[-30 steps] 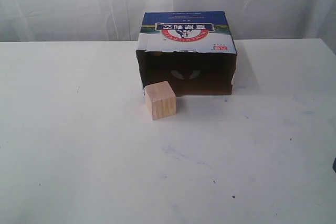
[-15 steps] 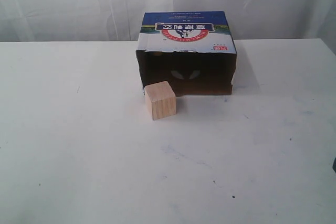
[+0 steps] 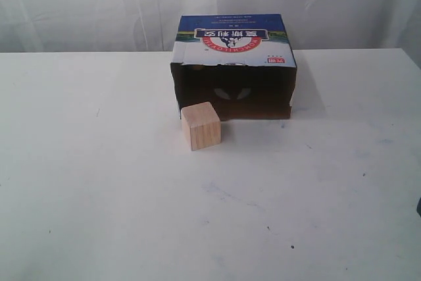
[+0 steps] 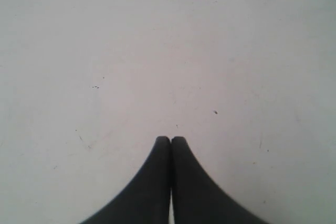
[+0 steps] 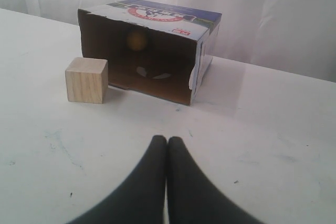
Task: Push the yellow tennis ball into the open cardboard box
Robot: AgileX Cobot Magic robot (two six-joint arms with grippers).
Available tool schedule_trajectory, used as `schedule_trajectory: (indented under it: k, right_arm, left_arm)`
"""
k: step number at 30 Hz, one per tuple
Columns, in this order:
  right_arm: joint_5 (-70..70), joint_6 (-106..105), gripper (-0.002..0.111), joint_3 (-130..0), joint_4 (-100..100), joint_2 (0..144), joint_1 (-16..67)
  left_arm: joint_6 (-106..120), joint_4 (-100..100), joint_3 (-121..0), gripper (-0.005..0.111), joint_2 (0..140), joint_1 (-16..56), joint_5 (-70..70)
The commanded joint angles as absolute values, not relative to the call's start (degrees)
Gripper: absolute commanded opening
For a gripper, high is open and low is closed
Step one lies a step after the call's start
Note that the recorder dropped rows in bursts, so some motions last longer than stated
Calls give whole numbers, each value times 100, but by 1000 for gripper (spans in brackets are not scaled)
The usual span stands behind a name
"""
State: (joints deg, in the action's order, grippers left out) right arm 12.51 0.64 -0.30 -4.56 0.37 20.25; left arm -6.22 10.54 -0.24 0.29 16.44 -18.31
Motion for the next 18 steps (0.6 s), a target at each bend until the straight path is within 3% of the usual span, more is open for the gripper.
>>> schedule_trajectory:
  k: [1, 18]
  right_arm:
    - [1260, 0, 0, 0, -446, 0, 1985]
    - [1260, 51, 0, 0, -446, 0, 1985]
  left_arm:
    - [-609, 1073, 0, 0, 0, 1673, -1900]
    - [-609, 1073, 0, 0, 0, 1673, -1900]
